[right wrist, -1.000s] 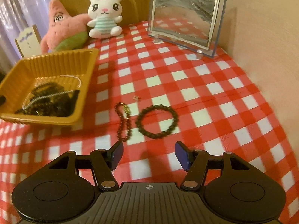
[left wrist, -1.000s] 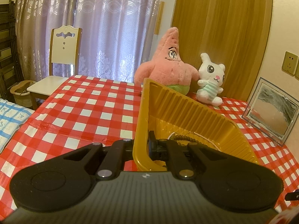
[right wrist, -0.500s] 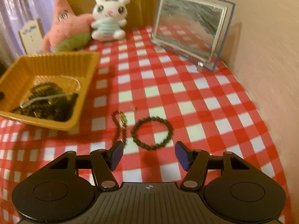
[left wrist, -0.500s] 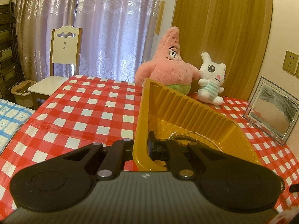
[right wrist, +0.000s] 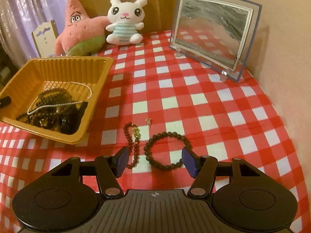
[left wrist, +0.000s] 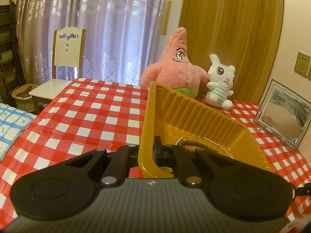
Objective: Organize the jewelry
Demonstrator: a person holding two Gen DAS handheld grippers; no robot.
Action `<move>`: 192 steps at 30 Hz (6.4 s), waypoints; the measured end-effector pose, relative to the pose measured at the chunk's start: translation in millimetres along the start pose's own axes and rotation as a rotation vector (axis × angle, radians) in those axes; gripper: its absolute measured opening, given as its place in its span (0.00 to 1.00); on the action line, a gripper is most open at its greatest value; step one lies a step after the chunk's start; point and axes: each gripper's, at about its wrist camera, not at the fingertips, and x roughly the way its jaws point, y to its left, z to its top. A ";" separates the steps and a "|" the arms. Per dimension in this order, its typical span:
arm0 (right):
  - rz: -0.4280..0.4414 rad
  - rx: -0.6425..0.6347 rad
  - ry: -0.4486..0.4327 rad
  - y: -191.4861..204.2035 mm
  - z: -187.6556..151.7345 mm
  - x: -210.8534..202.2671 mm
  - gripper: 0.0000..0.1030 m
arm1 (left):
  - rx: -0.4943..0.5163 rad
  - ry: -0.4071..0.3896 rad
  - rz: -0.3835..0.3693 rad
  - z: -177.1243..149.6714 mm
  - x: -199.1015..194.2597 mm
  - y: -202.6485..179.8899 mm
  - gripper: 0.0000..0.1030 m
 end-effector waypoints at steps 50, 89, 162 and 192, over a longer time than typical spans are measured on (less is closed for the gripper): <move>-0.040 -0.246 -0.050 25.2 20.0 74.3 0.09 | 0.007 0.006 0.008 -0.9 3.9 2.7 0.06; 0.397 -0.064 -0.190 138.0 84.0 33.8 0.63 | 0.001 0.000 0.006 2.3 3.0 -1.6 0.06; 0.064 -0.060 -0.197 7.4 36.6 -41.1 0.06 | -0.013 0.017 0.033 -1.0 8.8 0.6 0.06; 0.417 -0.129 -0.072 167.8 64.9 46.7 0.58 | -0.023 0.017 0.031 0.1 5.7 -4.2 0.06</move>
